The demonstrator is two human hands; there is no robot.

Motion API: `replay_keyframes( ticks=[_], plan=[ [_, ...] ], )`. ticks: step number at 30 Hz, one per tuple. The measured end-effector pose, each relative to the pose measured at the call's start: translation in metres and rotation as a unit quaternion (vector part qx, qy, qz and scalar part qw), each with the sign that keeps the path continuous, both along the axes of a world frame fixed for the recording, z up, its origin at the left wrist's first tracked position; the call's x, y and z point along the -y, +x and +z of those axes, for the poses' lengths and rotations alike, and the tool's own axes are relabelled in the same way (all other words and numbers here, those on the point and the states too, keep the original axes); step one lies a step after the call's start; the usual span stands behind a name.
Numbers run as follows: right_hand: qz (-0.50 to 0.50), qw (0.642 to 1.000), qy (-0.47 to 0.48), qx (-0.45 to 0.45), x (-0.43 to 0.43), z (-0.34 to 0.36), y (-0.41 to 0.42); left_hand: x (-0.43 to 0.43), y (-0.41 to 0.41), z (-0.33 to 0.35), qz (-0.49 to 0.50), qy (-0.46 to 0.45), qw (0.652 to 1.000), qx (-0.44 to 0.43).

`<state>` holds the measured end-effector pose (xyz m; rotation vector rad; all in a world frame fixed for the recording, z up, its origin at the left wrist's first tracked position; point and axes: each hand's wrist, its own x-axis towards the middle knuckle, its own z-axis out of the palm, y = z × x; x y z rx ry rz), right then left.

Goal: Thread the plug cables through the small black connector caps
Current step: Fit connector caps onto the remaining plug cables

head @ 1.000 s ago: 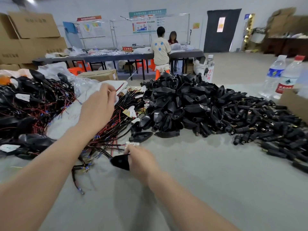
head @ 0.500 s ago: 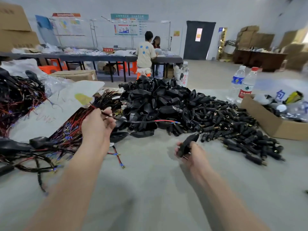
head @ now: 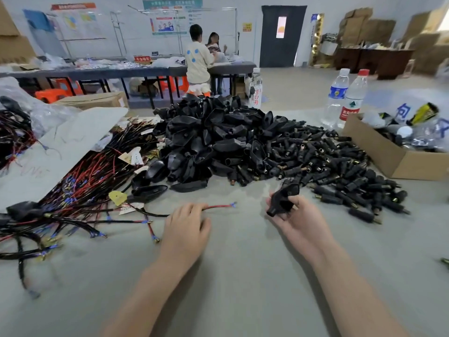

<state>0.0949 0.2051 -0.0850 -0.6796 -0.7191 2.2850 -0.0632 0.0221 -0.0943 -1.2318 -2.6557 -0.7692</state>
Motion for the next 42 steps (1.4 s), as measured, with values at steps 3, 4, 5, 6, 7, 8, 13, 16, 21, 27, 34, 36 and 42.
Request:
replay_keyframes(
  ticks=[3, 4, 5, 6, 7, 8, 13, 16, 21, 27, 34, 36, 42],
  plan=[
    [0.020, 0.999, -0.021, -0.035, -0.004, 0.003, 0.003, -0.012, -0.006, 0.000, 0.011, -0.004, 1.000, -0.008],
    [0.025, 0.999, -0.023, -0.040, -0.005, 0.004, 0.003, -0.014, -0.007, -0.001, 0.009, 0.006, 1.000, -0.004],
    [0.031, 0.998, -0.023, -0.043, -0.005, 0.005, 0.002, -0.016, -0.008, -0.001, 0.005, 0.010, 1.000, -0.001],
    [0.035, 0.998, -0.026, -0.047, -0.005, 0.005, 0.000, -0.017, -0.010, -0.002, -0.001, 0.009, 1.000, -0.002],
    [0.040, 0.997, -0.031, -0.052, -0.005, 0.005, -0.001, -0.018, -0.010, -0.004, -0.008, 0.009, 1.000, -0.003],
    [0.044, 0.997, -0.037, -0.058, -0.005, 0.005, -0.002, -0.018, -0.011, -0.004, -0.016, 0.017, 1.000, -0.001],
    [0.060, 0.995, -0.030, -0.079, -0.009, -0.002, -0.002, -0.016, -0.009, -0.006, -0.043, 0.117, 0.992, 0.036],
    [0.067, 0.994, -0.016, -0.084, -0.009, -0.001, -0.002, -0.015, -0.006, -0.005, -0.043, 0.139, 0.988, 0.055],
    [0.066, 0.996, 0.049, -0.035, -0.007, -0.003, -0.002, -0.015, -0.001, -0.004, -0.069, 0.158, 0.984, 0.053],
    [0.045, 0.987, 0.145, 0.047, 0.002, -0.002, -0.006, -0.016, 0.004, 0.002, -0.098, 0.238, 0.963, 0.085],
    [0.028, 0.970, 0.216, 0.110, 0.009, 0.001, -0.005, -0.016, 0.010, 0.006, -0.127, 0.277, 0.921, 0.244],
    [0.042, 0.978, 0.183, 0.091, 0.009, 0.002, -0.005, -0.017, 0.010, 0.009, -0.131, 0.284, 0.912, 0.265],
    [0.100, 0.967, 0.223, 0.078, 0.013, -0.002, -0.007, -0.014, 0.008, 0.016, -0.153, 0.287, 0.892, 0.313]
  ],
)
